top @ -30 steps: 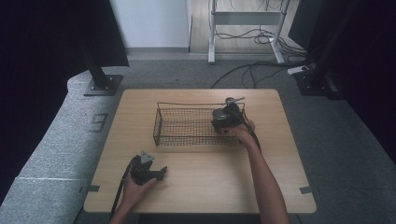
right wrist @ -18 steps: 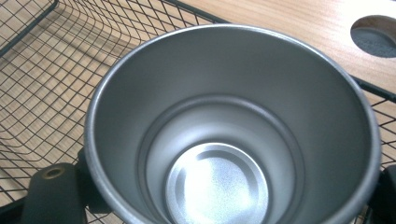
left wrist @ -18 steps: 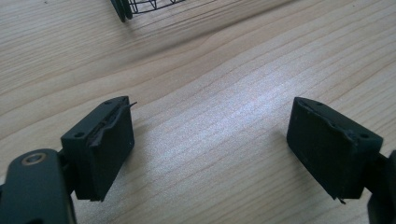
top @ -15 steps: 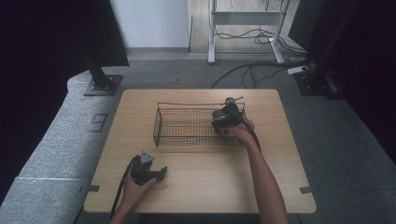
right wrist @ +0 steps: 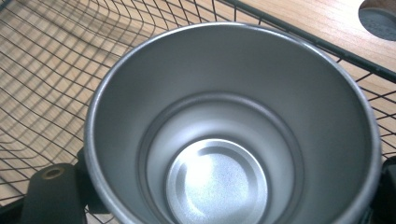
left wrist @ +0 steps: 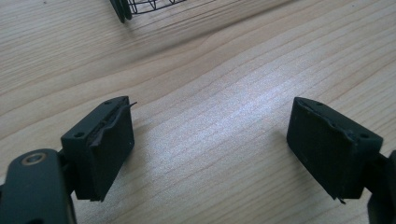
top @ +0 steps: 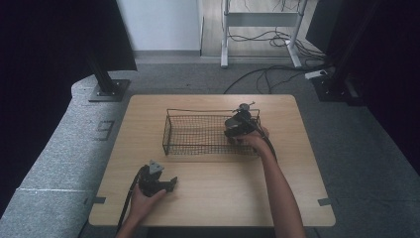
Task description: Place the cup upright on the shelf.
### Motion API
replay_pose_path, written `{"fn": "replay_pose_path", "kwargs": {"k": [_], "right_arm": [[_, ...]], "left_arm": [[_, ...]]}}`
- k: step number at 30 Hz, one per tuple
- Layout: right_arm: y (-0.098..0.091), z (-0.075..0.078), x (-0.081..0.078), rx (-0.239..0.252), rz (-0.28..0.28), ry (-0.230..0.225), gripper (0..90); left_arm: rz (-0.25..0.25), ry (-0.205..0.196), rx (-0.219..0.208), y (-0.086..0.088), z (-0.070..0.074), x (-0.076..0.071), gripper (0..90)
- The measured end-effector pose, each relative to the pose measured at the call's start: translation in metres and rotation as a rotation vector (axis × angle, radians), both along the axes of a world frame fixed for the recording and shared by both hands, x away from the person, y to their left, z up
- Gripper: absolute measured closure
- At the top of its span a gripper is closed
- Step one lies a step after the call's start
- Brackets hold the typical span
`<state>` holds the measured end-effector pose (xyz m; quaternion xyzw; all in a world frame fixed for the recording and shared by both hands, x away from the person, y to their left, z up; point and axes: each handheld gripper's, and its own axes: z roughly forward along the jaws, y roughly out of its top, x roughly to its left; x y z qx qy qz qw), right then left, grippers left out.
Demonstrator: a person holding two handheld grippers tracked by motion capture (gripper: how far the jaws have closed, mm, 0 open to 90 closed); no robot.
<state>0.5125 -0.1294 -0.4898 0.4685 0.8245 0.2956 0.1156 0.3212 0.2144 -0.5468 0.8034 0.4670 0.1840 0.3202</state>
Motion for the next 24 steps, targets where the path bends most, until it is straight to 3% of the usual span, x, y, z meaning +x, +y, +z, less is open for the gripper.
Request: {"fn": "replay_pose_path", "kwargs": {"k": [13, 24], "right_arm": [[0.0029, -0.0018, 0.0012, -0.050, 0.001, 0.040, 17.4], [0.0013, -0.0009, -0.0004, -0.074, -0.003, 0.039, 16.5]], "left_arm": [[-0.001, 0.000, 0.000, 0.0000, 0.0000, 0.0000, 14.9], [-0.001, 0.000, 0.000, 0.0000, 0.0000, 0.0000, 14.9]]}}
